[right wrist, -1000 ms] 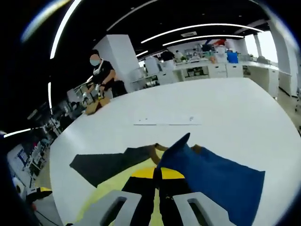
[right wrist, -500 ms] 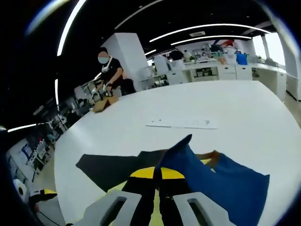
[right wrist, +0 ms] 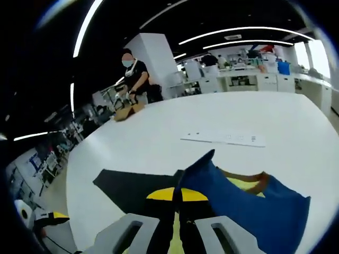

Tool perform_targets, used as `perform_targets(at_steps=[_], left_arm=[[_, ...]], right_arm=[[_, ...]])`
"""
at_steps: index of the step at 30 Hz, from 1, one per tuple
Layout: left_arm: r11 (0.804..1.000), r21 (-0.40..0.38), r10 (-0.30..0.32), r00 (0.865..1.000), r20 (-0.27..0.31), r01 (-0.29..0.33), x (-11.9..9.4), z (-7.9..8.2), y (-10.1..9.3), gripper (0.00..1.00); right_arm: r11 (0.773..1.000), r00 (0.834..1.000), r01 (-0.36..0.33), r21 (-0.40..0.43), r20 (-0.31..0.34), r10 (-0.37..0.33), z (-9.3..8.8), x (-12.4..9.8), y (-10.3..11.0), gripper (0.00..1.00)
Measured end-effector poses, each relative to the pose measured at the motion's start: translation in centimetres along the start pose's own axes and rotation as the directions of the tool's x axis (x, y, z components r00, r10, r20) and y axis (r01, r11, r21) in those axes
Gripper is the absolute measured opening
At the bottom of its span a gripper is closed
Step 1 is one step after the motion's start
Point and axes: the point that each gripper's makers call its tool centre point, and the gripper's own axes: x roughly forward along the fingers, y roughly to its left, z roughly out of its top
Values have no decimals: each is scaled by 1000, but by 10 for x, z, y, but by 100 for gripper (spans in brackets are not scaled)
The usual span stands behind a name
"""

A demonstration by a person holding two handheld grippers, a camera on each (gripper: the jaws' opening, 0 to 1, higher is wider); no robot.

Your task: Fold the garment on the visible template until the final outline fits inside the template.

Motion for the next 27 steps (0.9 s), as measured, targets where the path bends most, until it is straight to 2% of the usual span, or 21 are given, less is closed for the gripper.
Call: perform_targets(at_steps=[3,13,21,24,27], left_arm=[[1000,-6,8,1000,1,-8,-1,-1,2,99],[1000,-14,20,1000,-3,-20,-1,-5,6,99],[1000,-18,23,1000,7,-23,-3,-3,6,99],[1000,-18,26,1000,6,-26,-3,-3,6,99],[1000,-17,26,1000,6,-26,-5,-3,7,99]], right_arm=[[1000,1000,-17,-6,-14,16,-6,4,9,0],[990,996,-38,-134,-85,27,-34,16,33,0],[963,988,-48,-266,-151,7,-65,26,45,0],[964,988,-42,-262,-153,1,-72,31,45,0],[980,990,-26,-196,-141,-2,-75,37,43,0]])
